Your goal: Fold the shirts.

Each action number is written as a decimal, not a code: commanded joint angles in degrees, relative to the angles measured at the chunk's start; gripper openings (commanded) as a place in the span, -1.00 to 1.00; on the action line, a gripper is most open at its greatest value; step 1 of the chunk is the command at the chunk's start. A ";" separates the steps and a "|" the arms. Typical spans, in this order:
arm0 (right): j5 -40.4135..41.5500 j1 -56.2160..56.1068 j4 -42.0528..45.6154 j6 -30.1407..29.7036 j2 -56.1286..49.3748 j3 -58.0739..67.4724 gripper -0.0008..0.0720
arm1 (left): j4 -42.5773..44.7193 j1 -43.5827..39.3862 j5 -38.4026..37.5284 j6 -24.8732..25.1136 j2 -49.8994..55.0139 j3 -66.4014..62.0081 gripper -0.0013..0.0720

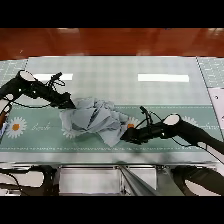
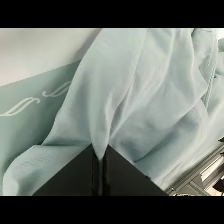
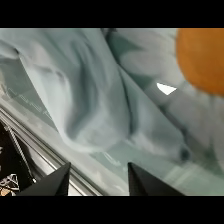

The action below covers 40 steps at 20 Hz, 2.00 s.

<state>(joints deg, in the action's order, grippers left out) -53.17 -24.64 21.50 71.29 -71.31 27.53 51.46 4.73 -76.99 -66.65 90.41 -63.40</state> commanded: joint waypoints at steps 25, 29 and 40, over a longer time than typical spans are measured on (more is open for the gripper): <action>-14.84 23.69 29.31 11.69 4.37 78.51 -0.91 | -29.00 13.20 8.26 -0.02 -23.23 -30.84 -0.91; -19.58 25.24 37.27 12.04 10.49 94.42 -0.91 | -28.44 16.57 12.02 0.00 -34.25 -37.97 -0.91; -34.47 25.24 55.39 17.73 38.07 72.85 -0.91 | -1.70 15.98 3.52 -6.73 -59.47 -35.19 -0.91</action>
<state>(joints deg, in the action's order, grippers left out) -84.73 0.56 73.65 87.00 -39.55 108.88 42.85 23.62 -69.19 -71.18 35.11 -100.22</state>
